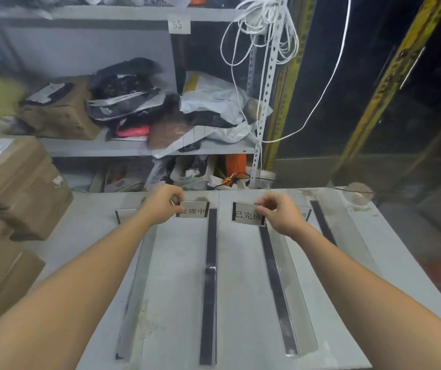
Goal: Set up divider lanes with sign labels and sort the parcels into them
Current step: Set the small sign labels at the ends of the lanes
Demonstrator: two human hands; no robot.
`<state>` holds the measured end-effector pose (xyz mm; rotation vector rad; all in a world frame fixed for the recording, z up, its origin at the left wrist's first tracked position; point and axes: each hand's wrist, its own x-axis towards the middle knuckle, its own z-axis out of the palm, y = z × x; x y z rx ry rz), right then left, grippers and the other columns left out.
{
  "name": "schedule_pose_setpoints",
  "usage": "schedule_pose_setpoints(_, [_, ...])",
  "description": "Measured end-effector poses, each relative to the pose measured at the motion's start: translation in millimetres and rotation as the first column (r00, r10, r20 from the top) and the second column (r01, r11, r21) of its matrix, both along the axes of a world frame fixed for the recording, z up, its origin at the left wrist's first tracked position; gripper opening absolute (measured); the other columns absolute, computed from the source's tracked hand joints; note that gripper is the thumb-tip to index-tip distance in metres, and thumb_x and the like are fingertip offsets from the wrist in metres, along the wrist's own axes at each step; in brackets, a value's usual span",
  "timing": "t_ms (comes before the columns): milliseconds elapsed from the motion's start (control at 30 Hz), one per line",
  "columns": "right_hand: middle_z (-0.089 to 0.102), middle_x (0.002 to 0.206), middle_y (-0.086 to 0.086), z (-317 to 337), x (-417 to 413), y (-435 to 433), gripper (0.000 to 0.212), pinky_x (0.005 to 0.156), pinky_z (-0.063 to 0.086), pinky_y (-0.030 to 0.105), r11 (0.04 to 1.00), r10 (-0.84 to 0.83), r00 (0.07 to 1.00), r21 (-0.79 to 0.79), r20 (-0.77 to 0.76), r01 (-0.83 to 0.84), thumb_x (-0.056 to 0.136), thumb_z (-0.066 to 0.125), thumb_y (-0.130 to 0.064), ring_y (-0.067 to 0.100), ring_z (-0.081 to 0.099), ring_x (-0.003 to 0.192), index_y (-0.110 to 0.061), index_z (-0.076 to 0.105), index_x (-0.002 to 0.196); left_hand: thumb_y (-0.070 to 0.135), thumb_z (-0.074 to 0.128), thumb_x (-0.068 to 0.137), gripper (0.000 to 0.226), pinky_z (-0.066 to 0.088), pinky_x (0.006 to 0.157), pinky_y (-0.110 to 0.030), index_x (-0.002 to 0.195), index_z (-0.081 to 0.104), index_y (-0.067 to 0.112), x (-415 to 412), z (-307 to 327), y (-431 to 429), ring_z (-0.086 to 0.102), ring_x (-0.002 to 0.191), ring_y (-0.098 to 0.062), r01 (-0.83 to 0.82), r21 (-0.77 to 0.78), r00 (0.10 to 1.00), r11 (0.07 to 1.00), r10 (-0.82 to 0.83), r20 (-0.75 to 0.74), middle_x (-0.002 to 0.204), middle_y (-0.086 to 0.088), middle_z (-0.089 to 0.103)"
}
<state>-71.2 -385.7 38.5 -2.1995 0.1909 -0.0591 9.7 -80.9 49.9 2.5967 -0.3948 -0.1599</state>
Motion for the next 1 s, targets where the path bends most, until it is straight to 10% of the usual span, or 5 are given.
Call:
schedule_pose_setpoints(400, [0.066, 0.077, 0.005, -78.1, 89.6, 2.9, 0.007, 0.057, 0.044, 0.009, 0.996, -0.089, 0.988, -0.033, -0.122, 0.086, 0.087, 0.071, -0.002, 0.013, 0.056, 0.067, -0.006, 0.069, 0.082, 0.010, 0.082, 0.079, 0.019, 0.052, 0.071, -0.034, 0.085, 0.064, 0.013, 112.2, -81.2, -11.7, 0.064, 0.082, -0.025, 0.035, 0.142, 0.982, 0.989, -0.008, -0.187, 0.086, -0.006, 0.064])
schedule_pose_setpoints(600, [0.068, 0.076, 0.000, -123.5, 122.3, 3.0, 0.016, 0.067, 0.050, 0.023, 0.995, -0.092, 0.974, 0.010, -0.208, 0.096, 0.088, 0.070, -0.003, 0.019, 0.061, 0.072, -0.016, 0.066, 0.079, 0.013, 0.084, 0.077, 0.016, 0.035, 0.052, -0.022, 0.086, 0.070, 0.013, 135.0, -115.0, -17.4, 0.057, 0.072, -0.017, 0.035, 0.202, 0.969, 0.979, 0.016, -0.246, 0.075, 0.003, 0.058])
schedule_pose_setpoints(1000, [0.069, 0.094, 0.009, -155.3, 151.2, -5.8, 0.007, 0.072, 0.041, 0.021, 0.975, -0.222, 0.917, -0.089, -0.331, 0.204, 0.089, 0.071, -0.008, 0.019, 0.059, 0.083, -0.007, 0.072, 0.096, 0.009, 0.082, 0.077, 0.021, 0.047, 0.064, -0.026, 0.069, 0.064, 0.018, 160.2, -145.6, -24.8, 0.059, 0.070, -0.020, -0.065, 0.205, 0.935, 0.977, 0.131, -0.329, 0.070, 0.002, 0.059])
